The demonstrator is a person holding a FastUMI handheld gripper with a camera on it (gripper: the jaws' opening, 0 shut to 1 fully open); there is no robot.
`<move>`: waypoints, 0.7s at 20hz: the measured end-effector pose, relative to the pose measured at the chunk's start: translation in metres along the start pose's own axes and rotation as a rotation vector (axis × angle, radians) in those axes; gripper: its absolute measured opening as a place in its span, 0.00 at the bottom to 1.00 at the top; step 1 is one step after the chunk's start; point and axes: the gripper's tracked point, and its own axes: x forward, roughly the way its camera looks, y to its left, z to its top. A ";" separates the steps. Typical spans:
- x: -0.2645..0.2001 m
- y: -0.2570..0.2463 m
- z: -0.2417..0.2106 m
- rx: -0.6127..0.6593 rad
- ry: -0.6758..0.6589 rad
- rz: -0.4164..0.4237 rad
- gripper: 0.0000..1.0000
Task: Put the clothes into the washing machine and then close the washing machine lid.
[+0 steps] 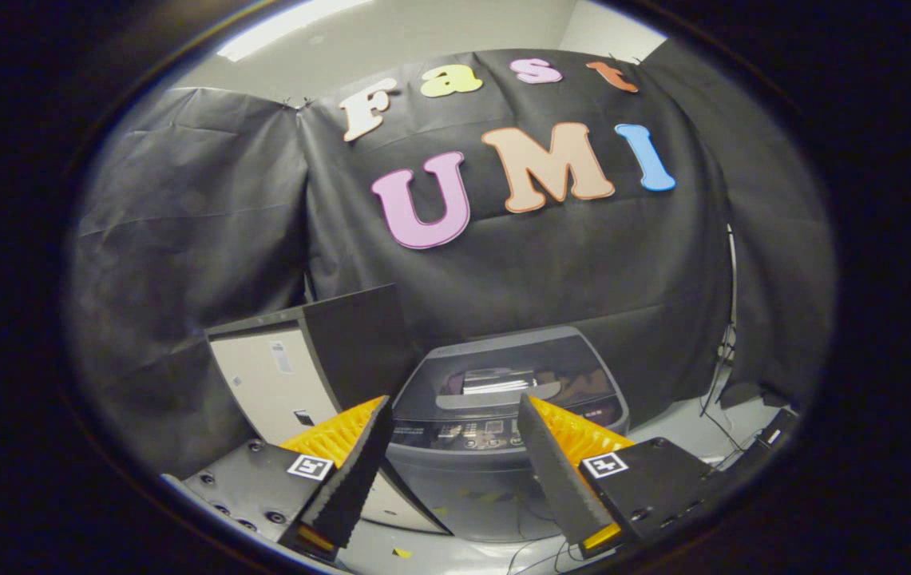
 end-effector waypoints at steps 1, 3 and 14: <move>0.001 -0.001 0.001 0.000 -0.001 -0.003 0.98; -0.001 -0.001 0.000 0.014 0.009 -0.007 0.98; -0.017 0.018 0.026 -0.111 -0.089 -0.055 0.98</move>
